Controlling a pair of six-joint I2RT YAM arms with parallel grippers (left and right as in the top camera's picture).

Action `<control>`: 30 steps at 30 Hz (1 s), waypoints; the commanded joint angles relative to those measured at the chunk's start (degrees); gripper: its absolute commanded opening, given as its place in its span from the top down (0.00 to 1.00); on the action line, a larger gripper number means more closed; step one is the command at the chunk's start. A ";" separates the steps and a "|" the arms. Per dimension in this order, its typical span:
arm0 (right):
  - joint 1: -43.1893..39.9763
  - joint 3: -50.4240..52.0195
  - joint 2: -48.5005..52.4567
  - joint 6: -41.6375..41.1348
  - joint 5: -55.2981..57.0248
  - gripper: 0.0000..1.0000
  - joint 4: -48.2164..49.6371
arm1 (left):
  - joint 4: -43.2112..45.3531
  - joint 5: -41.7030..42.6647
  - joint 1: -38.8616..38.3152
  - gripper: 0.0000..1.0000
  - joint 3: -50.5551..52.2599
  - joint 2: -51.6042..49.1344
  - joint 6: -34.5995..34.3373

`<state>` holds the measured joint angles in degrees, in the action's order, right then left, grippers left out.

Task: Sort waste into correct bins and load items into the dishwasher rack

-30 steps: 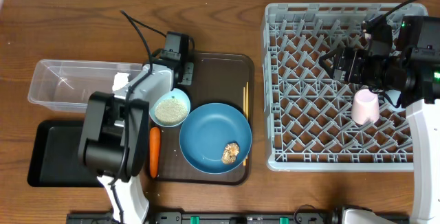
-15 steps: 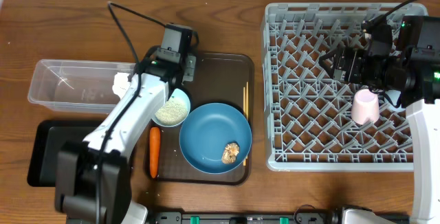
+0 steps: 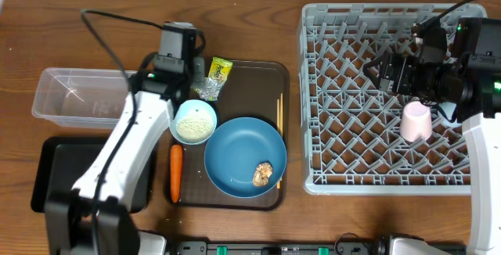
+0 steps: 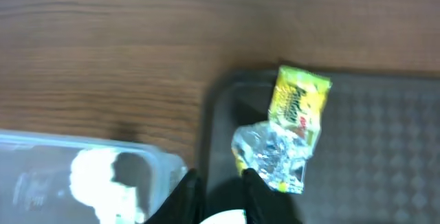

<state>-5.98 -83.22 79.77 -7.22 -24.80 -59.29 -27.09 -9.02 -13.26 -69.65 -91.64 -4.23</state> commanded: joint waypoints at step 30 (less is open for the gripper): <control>0.17 -0.55 0.07 -0.66 -0.04 0.14 -0.74 | -2.49 1.66 2.69 0.94 -0.85 5.09 -0.63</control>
<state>-5.98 -83.22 79.77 -7.22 -24.80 -60.14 -28.10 -6.37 -12.05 -68.82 -94.39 -3.20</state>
